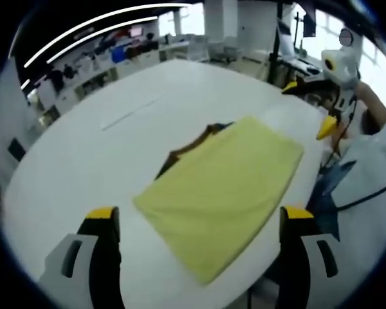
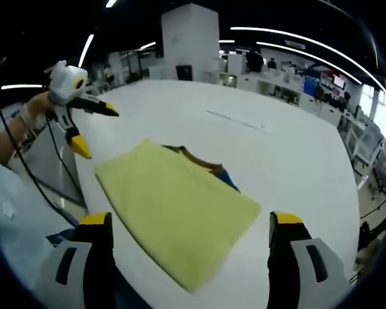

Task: Fold the garment on the visible template until the final outline fits inside the template.

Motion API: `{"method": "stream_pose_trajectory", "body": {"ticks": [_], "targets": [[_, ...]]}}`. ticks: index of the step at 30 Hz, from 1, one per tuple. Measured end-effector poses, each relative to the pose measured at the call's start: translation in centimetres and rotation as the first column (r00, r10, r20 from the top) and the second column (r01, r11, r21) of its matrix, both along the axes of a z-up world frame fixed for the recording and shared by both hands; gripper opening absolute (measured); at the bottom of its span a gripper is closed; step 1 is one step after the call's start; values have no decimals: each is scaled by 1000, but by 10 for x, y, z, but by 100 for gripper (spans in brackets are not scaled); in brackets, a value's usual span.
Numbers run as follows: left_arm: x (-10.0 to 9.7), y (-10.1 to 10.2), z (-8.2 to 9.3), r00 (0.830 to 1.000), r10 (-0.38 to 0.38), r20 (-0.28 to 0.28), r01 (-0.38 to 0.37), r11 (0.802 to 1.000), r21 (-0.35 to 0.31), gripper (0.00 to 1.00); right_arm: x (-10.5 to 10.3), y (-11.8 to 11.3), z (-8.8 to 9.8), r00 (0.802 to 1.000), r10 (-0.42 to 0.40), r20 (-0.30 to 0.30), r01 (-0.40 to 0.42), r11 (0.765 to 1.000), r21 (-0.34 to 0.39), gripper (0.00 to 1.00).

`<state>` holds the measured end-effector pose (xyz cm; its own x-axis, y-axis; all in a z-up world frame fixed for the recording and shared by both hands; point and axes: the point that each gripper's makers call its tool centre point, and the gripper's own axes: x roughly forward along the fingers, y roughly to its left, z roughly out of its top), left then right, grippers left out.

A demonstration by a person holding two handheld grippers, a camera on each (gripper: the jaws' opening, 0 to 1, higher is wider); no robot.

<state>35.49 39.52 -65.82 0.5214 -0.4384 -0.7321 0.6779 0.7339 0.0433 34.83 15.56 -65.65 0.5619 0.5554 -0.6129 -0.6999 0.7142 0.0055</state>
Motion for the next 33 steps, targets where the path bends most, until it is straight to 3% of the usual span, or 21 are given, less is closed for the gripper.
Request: {"method": "stream_pose_trajectory", "body": {"ticks": [18,22,33], "targets": [[-1,4,-2,999,38,-5,-38,999,13,99,-3,-10,4,999,11,30,-9,998,-54,100],[1,1,-1,999,32,-4,-32,999,16,99,-2,-15,11,999,-4,47,6,999,-41,100],[-3,-2,-3,1000,19,-14,-19,1000,19,99,-3,-16,7,999,-26,34,27,999,-21,100]]}}
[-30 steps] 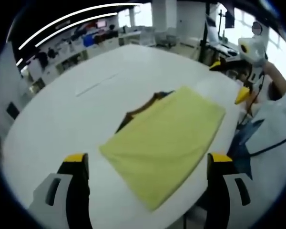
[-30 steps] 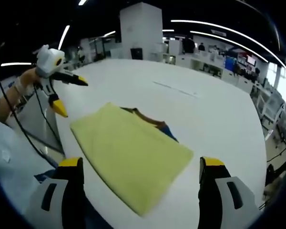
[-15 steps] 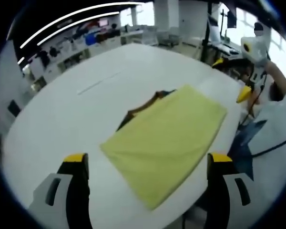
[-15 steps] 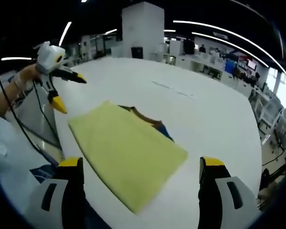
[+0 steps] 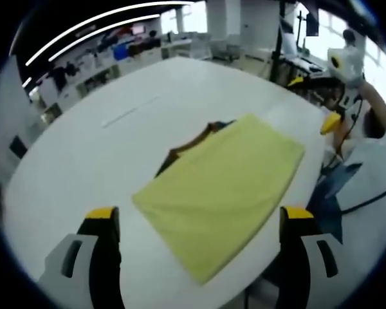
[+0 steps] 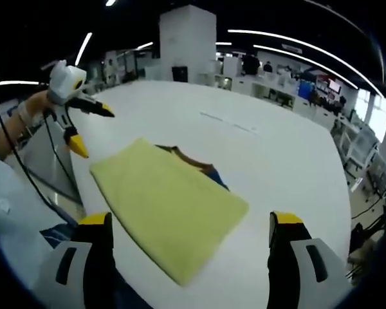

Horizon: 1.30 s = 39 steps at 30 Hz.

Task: Fold the garment on the visible template until the final outline fits inside the template.

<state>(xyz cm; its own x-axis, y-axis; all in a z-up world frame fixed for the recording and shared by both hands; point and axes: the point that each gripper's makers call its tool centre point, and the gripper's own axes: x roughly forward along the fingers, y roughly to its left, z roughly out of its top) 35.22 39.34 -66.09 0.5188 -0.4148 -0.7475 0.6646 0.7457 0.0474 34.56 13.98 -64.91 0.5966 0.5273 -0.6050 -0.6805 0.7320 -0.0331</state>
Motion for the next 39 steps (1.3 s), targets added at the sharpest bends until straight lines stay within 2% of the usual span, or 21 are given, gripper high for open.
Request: {"method": "stream_pose_trajectory", "body": {"ticks": [16,21,35,39], "targets": [[-4,7,0,1000,21,3,-21,1000,2,99,2,6,1,1000,19,-2,-19,1000,3,100],[-4,6,0,1000,13,-1,-13,1000,2,99,3,10,1,1000,29,-3,-29,999,18,100],[0,-3,4,1000,-6,-5,6,1000,0,99,4,11,-2,998,62,-22,-61,998,3,100],[0,-2,3,1000,-23,-8,23,1000,18,99,1,12,-4,997,68,-32,-68,998,1,100]]}}
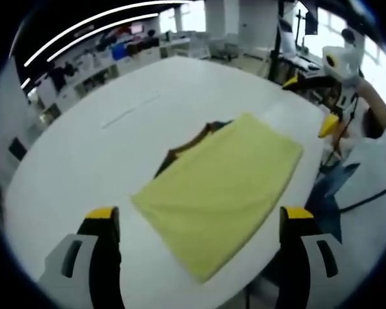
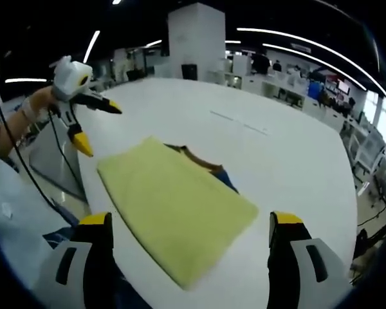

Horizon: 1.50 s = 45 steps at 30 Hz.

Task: Fold the garment on the visible template until the final outline fits inside the template.

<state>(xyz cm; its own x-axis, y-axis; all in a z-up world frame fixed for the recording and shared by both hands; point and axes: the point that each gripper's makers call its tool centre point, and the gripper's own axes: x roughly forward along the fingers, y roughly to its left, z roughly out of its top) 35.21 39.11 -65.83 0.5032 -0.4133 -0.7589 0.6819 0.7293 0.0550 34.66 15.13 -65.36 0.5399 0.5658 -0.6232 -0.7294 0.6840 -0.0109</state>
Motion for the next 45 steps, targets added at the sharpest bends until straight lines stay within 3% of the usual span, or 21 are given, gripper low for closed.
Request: {"method": "stream_pose_trajectory", "body": {"ticks": [19,45], "targets": [[3,-1,-1,1000,-17,-23,17,1000,21,99,7,-4,0,1000,-22,9,22,1000,14,100],[7,5,3,1000,-3,5,3,1000,13,99,9,-1,4,1000,-23,11,23,1000,5,100]]}}
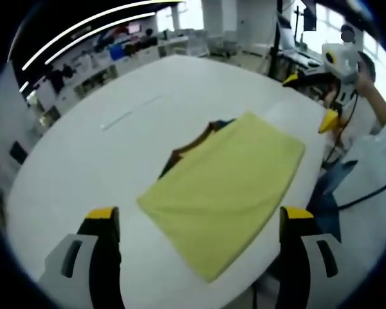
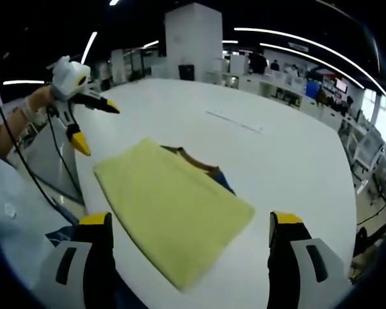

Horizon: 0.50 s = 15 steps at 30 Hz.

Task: Fold the garment on the visible template until the final outline fits inside the template.

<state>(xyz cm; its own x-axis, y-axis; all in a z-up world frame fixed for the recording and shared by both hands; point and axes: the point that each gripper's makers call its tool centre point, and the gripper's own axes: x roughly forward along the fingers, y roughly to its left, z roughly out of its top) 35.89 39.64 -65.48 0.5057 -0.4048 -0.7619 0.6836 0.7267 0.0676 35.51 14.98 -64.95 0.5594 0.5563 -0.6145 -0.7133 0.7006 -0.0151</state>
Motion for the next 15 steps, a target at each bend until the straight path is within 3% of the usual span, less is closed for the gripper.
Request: {"method": "stream_pose_trajectory", "body": {"ticks": [15], "targets": [[1,1,6,1000,3,26,-2,1000,-28,99,4,4,6,999,33,1,-33,999,-14,100]]}}
